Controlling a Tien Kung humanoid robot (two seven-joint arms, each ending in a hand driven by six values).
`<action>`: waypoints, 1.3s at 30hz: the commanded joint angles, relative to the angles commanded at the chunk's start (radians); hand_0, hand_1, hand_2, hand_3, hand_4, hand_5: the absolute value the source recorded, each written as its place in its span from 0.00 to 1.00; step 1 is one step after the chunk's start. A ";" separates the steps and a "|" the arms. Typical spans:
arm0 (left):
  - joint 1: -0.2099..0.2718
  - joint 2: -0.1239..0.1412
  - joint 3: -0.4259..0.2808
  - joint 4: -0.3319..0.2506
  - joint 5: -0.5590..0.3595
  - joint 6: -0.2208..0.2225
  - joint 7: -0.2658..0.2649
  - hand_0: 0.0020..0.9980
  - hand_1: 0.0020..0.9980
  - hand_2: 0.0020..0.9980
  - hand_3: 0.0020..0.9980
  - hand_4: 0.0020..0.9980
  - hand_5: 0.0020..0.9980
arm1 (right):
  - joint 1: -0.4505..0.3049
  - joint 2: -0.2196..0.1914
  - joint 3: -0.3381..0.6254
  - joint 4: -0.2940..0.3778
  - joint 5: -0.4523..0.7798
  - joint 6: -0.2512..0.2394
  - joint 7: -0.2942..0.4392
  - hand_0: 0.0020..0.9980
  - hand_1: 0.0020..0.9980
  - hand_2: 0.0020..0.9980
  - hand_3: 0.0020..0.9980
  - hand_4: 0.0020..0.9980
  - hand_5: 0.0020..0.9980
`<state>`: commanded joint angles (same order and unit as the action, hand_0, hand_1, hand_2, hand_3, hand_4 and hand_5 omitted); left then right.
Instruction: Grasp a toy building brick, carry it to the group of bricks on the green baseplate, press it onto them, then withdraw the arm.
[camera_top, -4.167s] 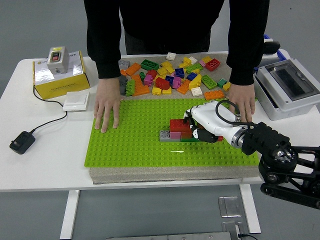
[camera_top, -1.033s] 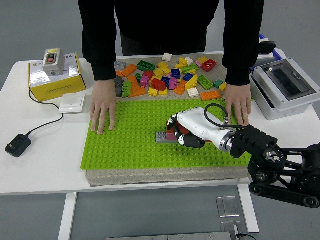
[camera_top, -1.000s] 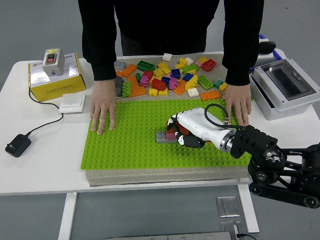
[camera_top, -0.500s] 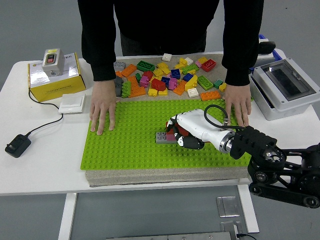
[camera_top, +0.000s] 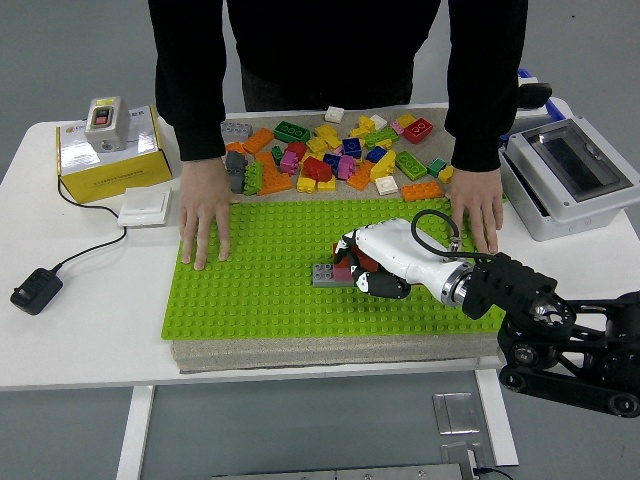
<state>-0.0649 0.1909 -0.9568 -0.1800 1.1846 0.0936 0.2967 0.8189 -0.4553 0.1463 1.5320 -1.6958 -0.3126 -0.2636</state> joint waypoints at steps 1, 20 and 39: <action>0.000 0.000 0.001 0.000 -0.001 0.000 0.000 0.61 0.60 0.44 0.59 0.17 0.62 | -0.002 -0.003 0.007 0.001 -0.001 -0.004 0.002 0.00 0.11 0.65 0.62 0.00 0.27; 0.004 -0.001 0.005 0.000 -0.004 0.000 -0.002 0.61 0.60 0.44 0.59 0.17 0.62 | -0.025 -0.027 0.020 -0.025 0.016 -0.004 0.000 0.00 0.11 0.65 0.63 0.00 0.26; -0.005 -0.001 0.001 0.000 -0.004 0.001 -0.003 0.61 0.60 0.43 0.59 0.17 0.62 | -0.023 -0.020 0.014 -0.028 0.021 0.000 0.001 0.00 0.10 0.65 0.63 0.00 0.26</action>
<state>-0.0697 0.1895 -0.9561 -0.1800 1.1809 0.0945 0.2935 0.7962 -0.4755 0.1606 1.5037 -1.6743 -0.3127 -0.2627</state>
